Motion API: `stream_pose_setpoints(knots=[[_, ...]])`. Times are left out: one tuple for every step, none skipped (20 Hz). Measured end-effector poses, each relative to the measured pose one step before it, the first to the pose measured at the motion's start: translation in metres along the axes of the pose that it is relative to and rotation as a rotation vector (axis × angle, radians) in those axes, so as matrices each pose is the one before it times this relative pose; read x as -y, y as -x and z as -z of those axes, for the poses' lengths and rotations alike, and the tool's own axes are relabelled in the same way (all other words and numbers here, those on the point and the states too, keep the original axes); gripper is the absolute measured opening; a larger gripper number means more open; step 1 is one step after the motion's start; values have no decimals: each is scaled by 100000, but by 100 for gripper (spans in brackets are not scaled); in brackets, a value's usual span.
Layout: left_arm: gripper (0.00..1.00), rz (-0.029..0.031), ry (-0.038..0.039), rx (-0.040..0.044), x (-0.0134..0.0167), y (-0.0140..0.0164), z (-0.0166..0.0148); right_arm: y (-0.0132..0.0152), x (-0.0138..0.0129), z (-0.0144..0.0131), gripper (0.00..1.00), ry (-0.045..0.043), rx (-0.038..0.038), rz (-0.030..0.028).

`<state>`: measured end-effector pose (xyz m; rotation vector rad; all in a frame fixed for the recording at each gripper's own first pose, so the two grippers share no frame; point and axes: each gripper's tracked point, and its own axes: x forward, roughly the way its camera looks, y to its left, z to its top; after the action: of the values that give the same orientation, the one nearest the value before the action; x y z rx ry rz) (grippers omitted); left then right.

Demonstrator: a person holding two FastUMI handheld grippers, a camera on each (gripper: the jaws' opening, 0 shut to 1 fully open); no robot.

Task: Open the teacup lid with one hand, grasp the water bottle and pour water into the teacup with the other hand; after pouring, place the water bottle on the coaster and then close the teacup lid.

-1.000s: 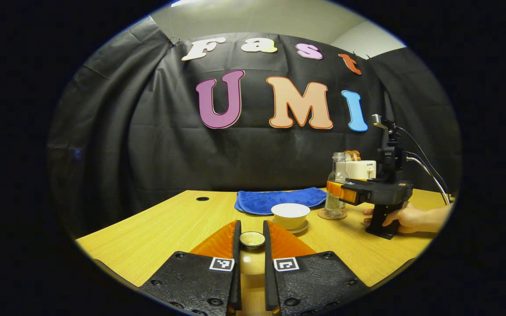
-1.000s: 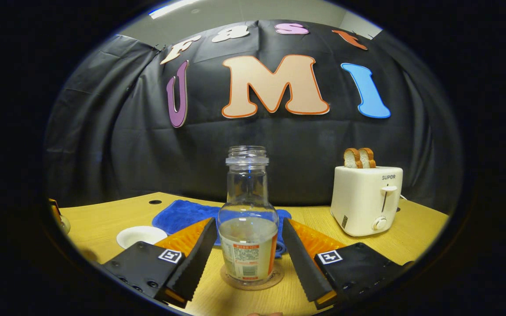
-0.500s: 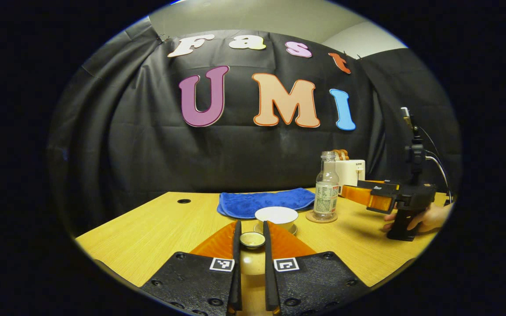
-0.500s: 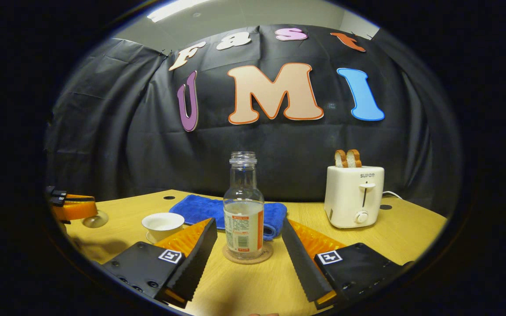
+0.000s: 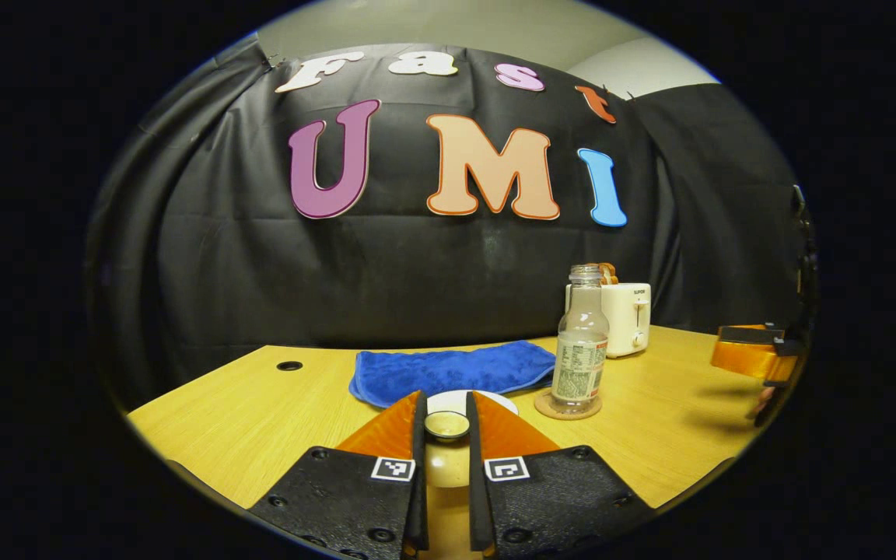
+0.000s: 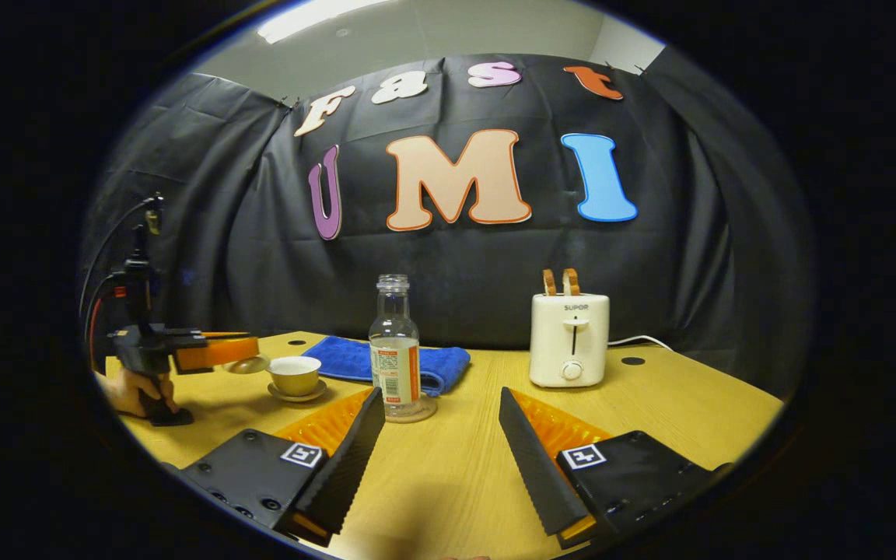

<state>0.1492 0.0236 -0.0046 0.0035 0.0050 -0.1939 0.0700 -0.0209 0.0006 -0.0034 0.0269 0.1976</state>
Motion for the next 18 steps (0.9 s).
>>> stream_pose_setpoints(knots=[[18, 299, -792, -355, 237, -541, 66, 821, 344, -58, 95, 34, 33, 145], [18, 251, -769, -757, 219, -526, 67, 653, 215, -28, 94, 24, 105, 197], [18, 30, -993, -1071, 169, -470, 122, 682, 196, -16, 95, 6, -38, -223], [18, 557, -1045, -904, 243, -437, 171, 673, 59, -23, 90, -15, 103, -273], [18, 478, -1122, -909, 251, -429, 116, 462, 62, -84, 90, -67, 42, -345], [18, 365, -1205, -826, 151, -302, 79, 491, 81, 48, 91, 27, 17, -122], [18, 106, -948, -173, 60, -380, -75, 214, 52, -32, 92, -34, 42, -342], [18, 245, -792, -114, 149, -367, -46, 229, 12, 15, 93, 46, -148, -42], [18, 272, -394, -682, 130, -355, 94, 74, 57, -5, 94, -37, 62, -46], [18, 249, -78, -597, 65, -319, 119, 69, -34, -6, 90, 41, 22, -131], [18, -683, 16, -258, -178, -242, -4, -13, -58, 37, 90, -36, -83, -83], [18, -575, 59, -887, -149, -203, 108, 71, -64, -17, 90, 6, 68, -297], [18, -751, 358, -136, -270, -341, -64, 52, -24, -30, 90, 7, -32, 5], [18, -703, 123, 471, -130, -202, -70, 51, 9, -13, 90, -64, 116, -178], [18, -289, 286, 270, -140, -140, -6, 28, -55, 101, 91, 1, -45, -195], [18, -237, -149, -220, 35, -228, 21, -14, -7, -27, 92, -26, -18, -142], [18, -13, -501, -140, 40, -212, 109, 27, -19, 85, 93, 22, -13, -11], [18, -136, -504, -167, -1, -228, -48, -11, -44, -47, 93, -61, 40, -10]])
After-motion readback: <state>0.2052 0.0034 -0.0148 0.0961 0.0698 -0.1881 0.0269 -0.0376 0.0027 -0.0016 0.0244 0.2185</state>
